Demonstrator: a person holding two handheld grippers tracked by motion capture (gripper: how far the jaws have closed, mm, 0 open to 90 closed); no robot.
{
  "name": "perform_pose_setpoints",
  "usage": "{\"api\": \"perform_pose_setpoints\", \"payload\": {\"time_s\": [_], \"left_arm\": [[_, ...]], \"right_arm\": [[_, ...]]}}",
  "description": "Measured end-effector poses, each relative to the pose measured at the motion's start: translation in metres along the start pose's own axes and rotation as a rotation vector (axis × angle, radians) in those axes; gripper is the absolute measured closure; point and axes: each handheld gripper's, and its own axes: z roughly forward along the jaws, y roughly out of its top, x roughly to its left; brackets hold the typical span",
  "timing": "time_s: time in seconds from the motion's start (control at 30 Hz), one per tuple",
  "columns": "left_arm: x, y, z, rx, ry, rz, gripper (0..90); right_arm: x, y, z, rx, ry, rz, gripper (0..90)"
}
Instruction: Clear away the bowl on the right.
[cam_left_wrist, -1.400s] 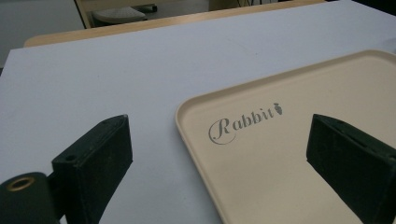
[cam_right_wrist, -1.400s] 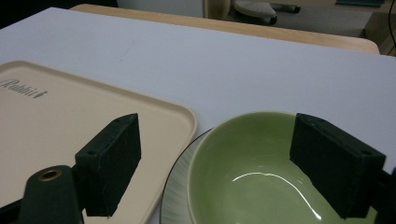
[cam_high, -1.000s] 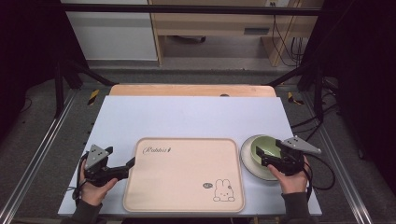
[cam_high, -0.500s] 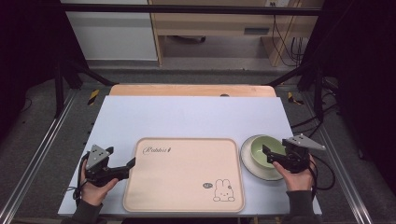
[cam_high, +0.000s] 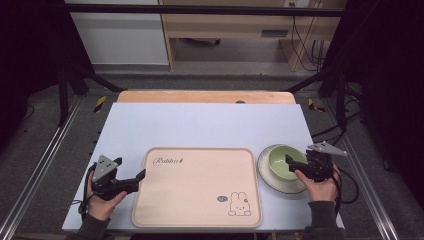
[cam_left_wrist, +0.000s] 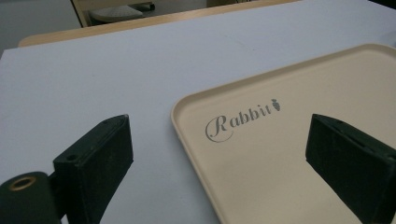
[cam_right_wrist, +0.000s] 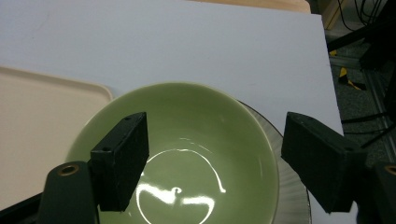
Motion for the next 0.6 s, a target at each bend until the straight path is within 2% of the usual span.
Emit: {"api": "perform_pose_setpoints", "payload": {"time_s": [0.27, 0.5, 0.6], "left_arm": [[0.000, 0.000, 0.000, 0.001, -0.001, -0.003, 7.1], [0.000, -0.001, 0.001, 0.003, 0.000, -0.002, 7.2], [0.000, -0.001, 0.002, 0.005, -0.001, -0.002, 7.2]], "right_arm": [[-0.011, -0.002, 0.007, 0.044, -0.025, 0.031, 28.4], [-0.014, -0.004, 0.011, 0.089, -0.041, 0.059, 32.0], [-0.016, -0.006, 0.013, 0.106, -0.038, 0.056, 33.8]]}}
